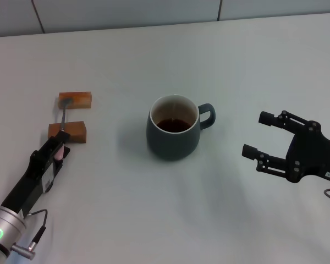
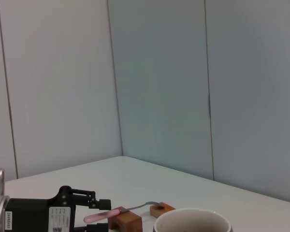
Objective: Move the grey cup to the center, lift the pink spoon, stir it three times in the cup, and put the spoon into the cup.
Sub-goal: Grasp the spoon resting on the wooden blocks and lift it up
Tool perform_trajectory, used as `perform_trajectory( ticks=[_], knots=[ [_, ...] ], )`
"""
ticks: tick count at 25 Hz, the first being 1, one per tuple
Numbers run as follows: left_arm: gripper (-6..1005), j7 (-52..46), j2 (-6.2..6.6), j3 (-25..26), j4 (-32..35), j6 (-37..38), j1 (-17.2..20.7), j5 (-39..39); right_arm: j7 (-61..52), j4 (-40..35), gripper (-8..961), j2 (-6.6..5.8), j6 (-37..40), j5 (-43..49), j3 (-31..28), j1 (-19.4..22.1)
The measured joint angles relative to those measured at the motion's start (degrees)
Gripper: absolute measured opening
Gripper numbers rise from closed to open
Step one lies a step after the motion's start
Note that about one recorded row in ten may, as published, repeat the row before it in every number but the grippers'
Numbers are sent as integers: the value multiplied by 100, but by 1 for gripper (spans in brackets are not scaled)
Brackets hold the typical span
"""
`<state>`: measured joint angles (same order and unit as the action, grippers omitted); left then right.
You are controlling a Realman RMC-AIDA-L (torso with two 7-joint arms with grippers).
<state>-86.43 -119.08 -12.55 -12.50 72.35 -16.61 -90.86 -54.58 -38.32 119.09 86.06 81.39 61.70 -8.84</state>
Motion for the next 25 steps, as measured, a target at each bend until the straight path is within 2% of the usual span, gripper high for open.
perform_trajectory(
  ticks=[9, 14, 19, 25],
  knots=[
    [507, 1, 0, 10, -4, -7, 0, -4, 0, 0, 805, 0, 14, 0, 0, 6],
    [369, 3, 0, 11, -6, -8, 0, -13, 0, 1, 805, 0, 16, 0, 0, 5],
    [374, 4, 0, 11, 6, -8, 0, -34, -109, -7, 805, 0, -7, 104, 3, -23],
    [325, 4, -2, -13, 40, -8, -1, -48, -152, -17, 806, 0, -20, 148, 9, -38]
  ],
)
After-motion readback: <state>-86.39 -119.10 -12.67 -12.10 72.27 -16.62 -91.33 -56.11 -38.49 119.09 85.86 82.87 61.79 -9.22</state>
